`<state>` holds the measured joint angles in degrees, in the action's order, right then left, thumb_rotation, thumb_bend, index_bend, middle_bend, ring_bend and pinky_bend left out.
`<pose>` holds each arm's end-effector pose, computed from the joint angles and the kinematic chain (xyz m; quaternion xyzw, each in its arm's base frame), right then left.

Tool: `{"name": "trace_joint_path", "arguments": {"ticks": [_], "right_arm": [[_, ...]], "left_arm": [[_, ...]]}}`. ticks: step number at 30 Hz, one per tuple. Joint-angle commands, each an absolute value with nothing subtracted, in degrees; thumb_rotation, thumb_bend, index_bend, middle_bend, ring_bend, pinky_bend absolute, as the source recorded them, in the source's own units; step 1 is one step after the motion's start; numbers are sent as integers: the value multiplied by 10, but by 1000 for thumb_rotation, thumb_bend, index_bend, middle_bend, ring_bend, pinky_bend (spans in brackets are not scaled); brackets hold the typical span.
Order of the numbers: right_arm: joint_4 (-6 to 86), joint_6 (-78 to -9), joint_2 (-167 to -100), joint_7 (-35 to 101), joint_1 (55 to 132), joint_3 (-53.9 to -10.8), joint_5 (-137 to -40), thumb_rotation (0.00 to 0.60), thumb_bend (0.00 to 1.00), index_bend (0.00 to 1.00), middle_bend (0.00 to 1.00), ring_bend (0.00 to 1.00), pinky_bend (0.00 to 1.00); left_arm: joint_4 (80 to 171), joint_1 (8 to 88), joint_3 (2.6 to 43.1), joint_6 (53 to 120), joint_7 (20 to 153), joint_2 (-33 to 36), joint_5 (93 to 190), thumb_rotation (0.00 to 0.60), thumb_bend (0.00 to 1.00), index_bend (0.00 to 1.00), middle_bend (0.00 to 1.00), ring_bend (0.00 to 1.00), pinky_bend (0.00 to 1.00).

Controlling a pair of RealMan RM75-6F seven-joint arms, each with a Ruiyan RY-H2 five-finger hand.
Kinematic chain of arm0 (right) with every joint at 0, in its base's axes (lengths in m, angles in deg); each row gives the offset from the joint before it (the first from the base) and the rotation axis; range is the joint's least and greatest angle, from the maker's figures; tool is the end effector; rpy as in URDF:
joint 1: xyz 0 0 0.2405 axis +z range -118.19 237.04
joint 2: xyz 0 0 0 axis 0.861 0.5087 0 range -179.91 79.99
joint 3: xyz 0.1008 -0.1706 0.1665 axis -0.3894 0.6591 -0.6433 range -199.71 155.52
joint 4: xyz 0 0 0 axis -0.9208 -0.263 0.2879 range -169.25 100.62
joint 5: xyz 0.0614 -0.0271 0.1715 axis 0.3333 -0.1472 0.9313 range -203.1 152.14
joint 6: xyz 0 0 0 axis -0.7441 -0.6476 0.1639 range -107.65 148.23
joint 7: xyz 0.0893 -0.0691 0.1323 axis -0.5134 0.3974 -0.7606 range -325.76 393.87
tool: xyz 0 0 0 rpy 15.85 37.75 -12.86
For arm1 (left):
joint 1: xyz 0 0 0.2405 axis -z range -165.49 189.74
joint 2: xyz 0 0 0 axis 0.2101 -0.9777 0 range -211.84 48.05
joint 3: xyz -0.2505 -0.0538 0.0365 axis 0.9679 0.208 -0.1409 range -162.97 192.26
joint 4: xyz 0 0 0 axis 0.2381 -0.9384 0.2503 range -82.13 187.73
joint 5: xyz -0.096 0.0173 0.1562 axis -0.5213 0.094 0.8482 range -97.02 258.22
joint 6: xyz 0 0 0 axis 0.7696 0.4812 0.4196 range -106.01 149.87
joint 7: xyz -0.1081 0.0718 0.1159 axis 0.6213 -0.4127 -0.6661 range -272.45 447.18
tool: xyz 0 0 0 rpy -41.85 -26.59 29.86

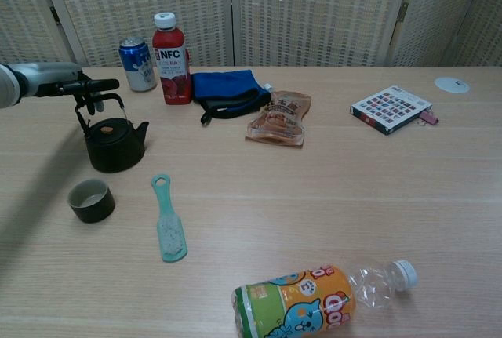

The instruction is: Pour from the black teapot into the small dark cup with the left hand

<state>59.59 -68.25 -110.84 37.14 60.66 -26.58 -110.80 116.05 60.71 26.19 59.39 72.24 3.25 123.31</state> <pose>-0.3083 -0.1942 0.2142 0.5768 -0.3569 0.3707 0.6344 -0.2344 0.4485 0.0481 -0.6681 -0.4778 -0.2573 0.5091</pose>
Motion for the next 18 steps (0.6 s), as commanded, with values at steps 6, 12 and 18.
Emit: {"name": "trace_joint_path", "arguments": {"ticks": [6,12,18], "right_arm": [[596,-681,-1109,372,608,-266,-1109,600,151,240,294,159,176],[596,-679,-1110,371,611,-267,-1112,600,150,240,294,162,176],[597,-679,-1111,372,612,-266,-1116,600,151,240,294,163,176]], "left_arm": [[1222,592,270,606,766,-4,1280,0,66,398,376,279,32],[1289,569,263,643,788,-37,1336,0,65,399,377,280,32],[1350,549,249,678,793,-67,1387,0,65,406,386,287,32]]}}
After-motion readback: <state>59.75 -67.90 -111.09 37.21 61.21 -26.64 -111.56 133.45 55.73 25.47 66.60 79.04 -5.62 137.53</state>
